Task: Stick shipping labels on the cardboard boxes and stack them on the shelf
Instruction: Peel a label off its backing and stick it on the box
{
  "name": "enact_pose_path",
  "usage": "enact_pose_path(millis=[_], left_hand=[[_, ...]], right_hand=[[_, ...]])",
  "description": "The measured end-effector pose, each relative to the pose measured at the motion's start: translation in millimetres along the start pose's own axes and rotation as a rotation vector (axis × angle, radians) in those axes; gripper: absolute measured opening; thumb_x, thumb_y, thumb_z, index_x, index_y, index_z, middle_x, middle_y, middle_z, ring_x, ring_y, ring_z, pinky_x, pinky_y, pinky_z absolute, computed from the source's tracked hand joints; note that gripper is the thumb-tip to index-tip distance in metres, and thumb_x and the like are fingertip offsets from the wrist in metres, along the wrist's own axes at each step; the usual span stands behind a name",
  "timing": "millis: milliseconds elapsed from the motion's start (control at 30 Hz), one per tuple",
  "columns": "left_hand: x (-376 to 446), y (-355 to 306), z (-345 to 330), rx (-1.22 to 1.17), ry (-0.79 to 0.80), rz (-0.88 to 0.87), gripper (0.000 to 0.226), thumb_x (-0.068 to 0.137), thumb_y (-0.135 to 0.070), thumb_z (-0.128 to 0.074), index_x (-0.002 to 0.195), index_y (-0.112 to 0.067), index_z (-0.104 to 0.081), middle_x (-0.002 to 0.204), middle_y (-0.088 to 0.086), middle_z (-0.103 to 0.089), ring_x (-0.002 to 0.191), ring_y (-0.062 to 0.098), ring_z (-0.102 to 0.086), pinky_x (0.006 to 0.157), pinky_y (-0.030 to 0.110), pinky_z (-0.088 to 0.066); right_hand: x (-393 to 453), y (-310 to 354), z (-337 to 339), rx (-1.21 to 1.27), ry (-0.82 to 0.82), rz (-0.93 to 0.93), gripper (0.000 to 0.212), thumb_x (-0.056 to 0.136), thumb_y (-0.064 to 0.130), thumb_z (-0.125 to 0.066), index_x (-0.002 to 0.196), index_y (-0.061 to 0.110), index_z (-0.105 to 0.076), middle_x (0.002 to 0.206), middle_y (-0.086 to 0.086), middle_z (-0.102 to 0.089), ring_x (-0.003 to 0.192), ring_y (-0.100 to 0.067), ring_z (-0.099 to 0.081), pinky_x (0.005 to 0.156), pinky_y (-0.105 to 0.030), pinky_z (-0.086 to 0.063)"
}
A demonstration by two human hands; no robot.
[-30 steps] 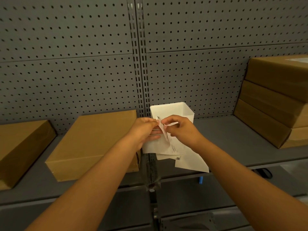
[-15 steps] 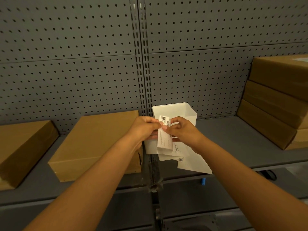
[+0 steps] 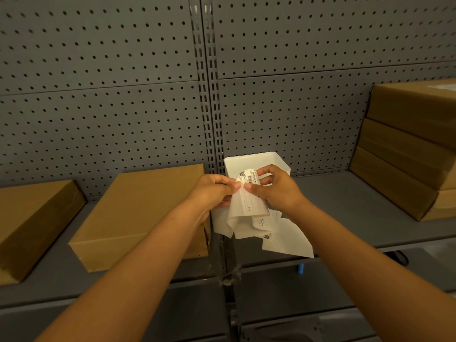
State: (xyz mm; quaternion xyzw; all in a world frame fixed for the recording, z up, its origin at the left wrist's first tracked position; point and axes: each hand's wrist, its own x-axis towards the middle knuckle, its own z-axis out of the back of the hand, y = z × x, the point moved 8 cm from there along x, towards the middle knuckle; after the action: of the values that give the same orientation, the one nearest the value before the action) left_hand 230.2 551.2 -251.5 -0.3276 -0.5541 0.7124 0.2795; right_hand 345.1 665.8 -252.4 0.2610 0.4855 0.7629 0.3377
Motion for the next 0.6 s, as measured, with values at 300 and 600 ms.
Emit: enact_pose_path(millis=[300, 600], left_hand=[[-1.8, 4.6, -6.8, -0.138, 0.095, 0.066, 0.034, 0.083, 0.006, -0.065, 0.113, -0.01, -0.06, 0.112, 0.015, -0.067, 0.091, 0.02, -0.068, 0.075, 0.03, -0.058], [1.6, 3.0, 3.0, -0.145, -0.031, -0.008, 0.034, 0.079, 0.008, -0.069, 0.107, -0.01, -0.061, 0.109, 0.016, -0.066, 0.094, 0.025, -0.068, 0.074, 0.032, -0.059]], right_hand=[[-2.2, -0.2, 5.4, -0.052, -0.078, 0.004, 0.036, 0.081, 0.034, -0.071, 0.095, 0.014, -0.045, 0.092, 0.003, -0.056, 0.088, -0.018, -0.061, 0.074, -0.034, -0.058], [-6.7, 7.3, -5.9, -0.18, -0.008, 0.078, 0.031, 0.086, 0.039, -0.066, 0.076, 0.013, -0.052, 0.1, -0.003, -0.064, 0.086, -0.013, -0.061, 0.071, -0.028, -0.051]])
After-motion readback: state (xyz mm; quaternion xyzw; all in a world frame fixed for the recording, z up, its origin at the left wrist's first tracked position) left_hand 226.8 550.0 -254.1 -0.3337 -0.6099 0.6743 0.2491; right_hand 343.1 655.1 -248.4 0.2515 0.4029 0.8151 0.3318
